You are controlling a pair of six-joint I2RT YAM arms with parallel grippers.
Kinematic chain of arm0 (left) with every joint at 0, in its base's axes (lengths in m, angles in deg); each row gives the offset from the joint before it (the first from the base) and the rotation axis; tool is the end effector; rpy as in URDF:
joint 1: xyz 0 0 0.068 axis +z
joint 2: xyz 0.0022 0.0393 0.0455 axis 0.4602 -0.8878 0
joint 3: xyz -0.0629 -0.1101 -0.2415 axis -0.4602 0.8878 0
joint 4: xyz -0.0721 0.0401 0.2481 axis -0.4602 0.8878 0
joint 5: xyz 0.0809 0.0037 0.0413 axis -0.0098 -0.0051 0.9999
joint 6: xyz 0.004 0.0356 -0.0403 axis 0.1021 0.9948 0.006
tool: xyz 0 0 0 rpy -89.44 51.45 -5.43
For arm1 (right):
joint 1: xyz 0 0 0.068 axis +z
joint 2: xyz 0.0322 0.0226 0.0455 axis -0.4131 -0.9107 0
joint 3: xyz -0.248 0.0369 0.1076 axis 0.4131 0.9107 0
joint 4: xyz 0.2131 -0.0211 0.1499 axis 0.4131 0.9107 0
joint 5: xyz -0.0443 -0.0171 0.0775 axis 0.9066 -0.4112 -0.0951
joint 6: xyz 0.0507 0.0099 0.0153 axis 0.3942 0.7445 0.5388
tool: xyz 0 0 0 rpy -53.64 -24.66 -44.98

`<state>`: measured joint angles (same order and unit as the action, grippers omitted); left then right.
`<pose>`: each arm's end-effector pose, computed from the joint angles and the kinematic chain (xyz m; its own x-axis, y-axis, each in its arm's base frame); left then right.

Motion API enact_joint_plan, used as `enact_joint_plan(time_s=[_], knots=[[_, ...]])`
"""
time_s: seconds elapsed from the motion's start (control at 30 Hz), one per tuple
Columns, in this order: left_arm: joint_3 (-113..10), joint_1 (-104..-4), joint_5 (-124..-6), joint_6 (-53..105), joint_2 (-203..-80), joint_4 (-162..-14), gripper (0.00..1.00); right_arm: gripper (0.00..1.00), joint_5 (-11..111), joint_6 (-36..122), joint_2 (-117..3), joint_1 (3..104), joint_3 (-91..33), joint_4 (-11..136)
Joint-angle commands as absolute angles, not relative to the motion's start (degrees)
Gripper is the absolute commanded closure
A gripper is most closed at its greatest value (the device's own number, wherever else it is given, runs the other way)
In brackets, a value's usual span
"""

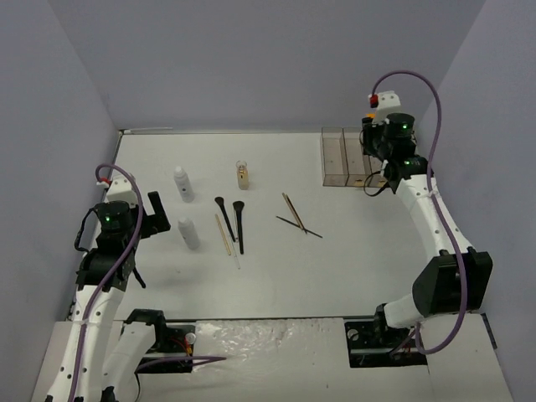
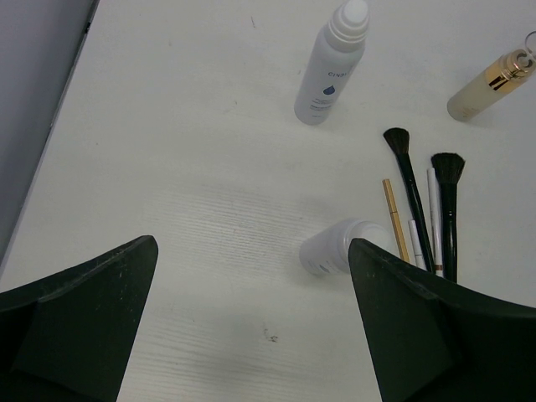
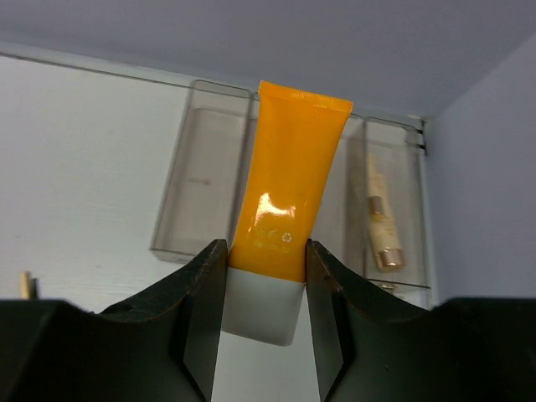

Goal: Organize the makeup

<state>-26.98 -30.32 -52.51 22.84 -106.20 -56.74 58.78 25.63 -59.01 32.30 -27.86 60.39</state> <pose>0.1546 -0.0053 0.3336 -0.3542 -0.2434 -0.9030 -0.1141 0.9696 -0.2166 0.3448 0.0469 0.3857 -0.0984 -0.1983 -0.9752 -0.1311 0.9740 -0.1848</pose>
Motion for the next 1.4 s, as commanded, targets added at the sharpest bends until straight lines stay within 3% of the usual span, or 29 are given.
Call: enact_joint_plan(time_s=[0.0,0.47,0.87,0.9,1.03,1.1,1.37], knots=[[-29.29,-30.36,-53.12,22.99,-106.61,-60.28,0.03,1.00,47.48,20.92,-64.23,22.02,-34.45,58.70],[-30.08,-30.74,-51.12,24.30,-106.71,-59.30,0.03,1.00,49.49,16.66,-90.70,11.48,-53.77,58.58],[-30.52,-29.51,-53.31,24.13,-109.52,-59.39,0.03,0.98,47.74,15.86,-99.85,7.17,-55.36,59.02],[-30.52,-29.51,-53.31,24.22,-109.53,-59.31,0.03,0.97,47.65,15.87,-100.04,7.17,-55.36,59.02],[-30.61,-29.27,-53.64,24.09,-109.55,-59.57,0.03,0.71,47.26,16.28,-99.72,7.02,-55.14,59.02],[-30.53,-29.17,-53.74,24.12,-109.53,-59.64,0.03,0.64,46.90,16.46,-99.14,7.07,-54.94,59.02],[-30.35,-29.33,-54.10,24.04,-108.73,-59.65,0.03,0.59,45.36,16.66,-96.53,7.26,-52.90,59.11]])
